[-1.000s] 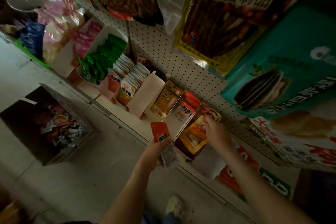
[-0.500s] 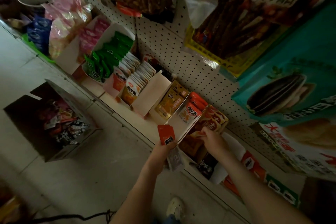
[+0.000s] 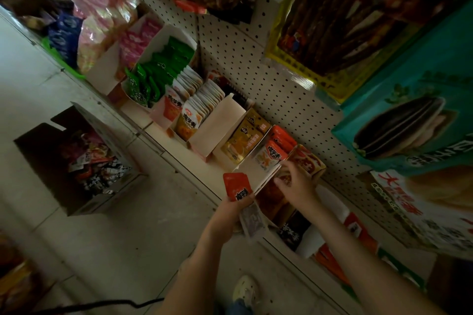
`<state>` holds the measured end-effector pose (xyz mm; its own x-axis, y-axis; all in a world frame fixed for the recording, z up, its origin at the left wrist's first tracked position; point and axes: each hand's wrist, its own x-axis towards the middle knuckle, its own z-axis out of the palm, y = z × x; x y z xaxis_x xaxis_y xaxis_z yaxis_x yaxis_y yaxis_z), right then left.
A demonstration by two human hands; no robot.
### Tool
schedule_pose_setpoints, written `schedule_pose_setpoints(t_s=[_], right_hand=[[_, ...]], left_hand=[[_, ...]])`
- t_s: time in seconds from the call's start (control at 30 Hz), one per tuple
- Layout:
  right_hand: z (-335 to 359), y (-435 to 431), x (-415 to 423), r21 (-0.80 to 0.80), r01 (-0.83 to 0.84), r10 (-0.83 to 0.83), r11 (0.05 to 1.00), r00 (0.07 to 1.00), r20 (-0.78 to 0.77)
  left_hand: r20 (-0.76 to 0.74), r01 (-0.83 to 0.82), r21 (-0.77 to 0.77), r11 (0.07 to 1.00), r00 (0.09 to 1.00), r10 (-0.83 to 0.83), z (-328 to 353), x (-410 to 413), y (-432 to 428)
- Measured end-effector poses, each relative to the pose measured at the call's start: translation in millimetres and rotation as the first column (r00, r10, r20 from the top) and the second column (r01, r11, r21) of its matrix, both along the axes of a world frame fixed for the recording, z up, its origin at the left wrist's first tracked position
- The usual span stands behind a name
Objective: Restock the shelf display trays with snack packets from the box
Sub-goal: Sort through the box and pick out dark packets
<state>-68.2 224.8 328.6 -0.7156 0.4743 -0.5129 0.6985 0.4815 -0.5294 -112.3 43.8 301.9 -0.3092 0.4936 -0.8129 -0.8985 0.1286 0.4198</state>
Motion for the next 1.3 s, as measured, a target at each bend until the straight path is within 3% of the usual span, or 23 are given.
schedule_pose_setpoints(t_s=[0.13, 0.23, 0.4, 0.63, 0.8, 1.0, 1.13, 1.3], right_hand=[[21.6, -32.8, -7.8, -0.462, 0.039, -0.044, 0.886, 0.999, -0.001], [21.1, -40.5, -7.0, -0.626, 0.112, -0.102, 0.771, 0.993, 0.052], [17.5, -49.5, -4.8, -0.573, 0.094, -0.07, 0.814, 0.996, 0.064], [15.0, -63.6, -9.9, -0.544, 0.194, -0.234, 0.816, 0.972, -0.004], [11.9, -78.0, -18.3, -0.495, 0.119, -0.124, 0.861, 0.992, 0.023], [21.1, -71.9, -25.3, -0.632, 0.294, -0.332, 0.717, 0.941, 0.062], [18.4, -63.9, -21.0, -0.649, 0.375, -0.487, 0.662, 0.873, 0.007], [16.4, -74.6, -19.5, -0.767, 0.394, -0.525, 0.507, 0.847, 0.088]], left_hand=[[-0.019, 0.051, 0.151, 0.987, 0.999, -0.049, 17.0, 0.2, 0.2], [0.073, 0.011, 0.226, 0.974, 0.997, -0.028, 26.1, 1.4, -0.3], [0.24, -0.188, 0.244, 0.951, 0.962, 0.128, 41.5, -3.7, -2.0], [0.084, -0.052, 0.136, 0.989, 0.996, 0.041, 48.8, -5.8, -13.5], [-0.008, 0.02, 0.121, 0.992, 1.0, -0.019, 40.1, -10.7, -22.1], [0.077, -0.054, 0.18, 0.982, 0.996, 0.041, 27.1, -24.7, -35.6], [-0.007, -0.121, 0.063, 0.991, 0.993, 0.122, 15.6, -27.9, -54.8], [-0.088, 0.027, 0.076, 0.997, 0.996, -0.021, 13.3, -23.0, -60.8]])
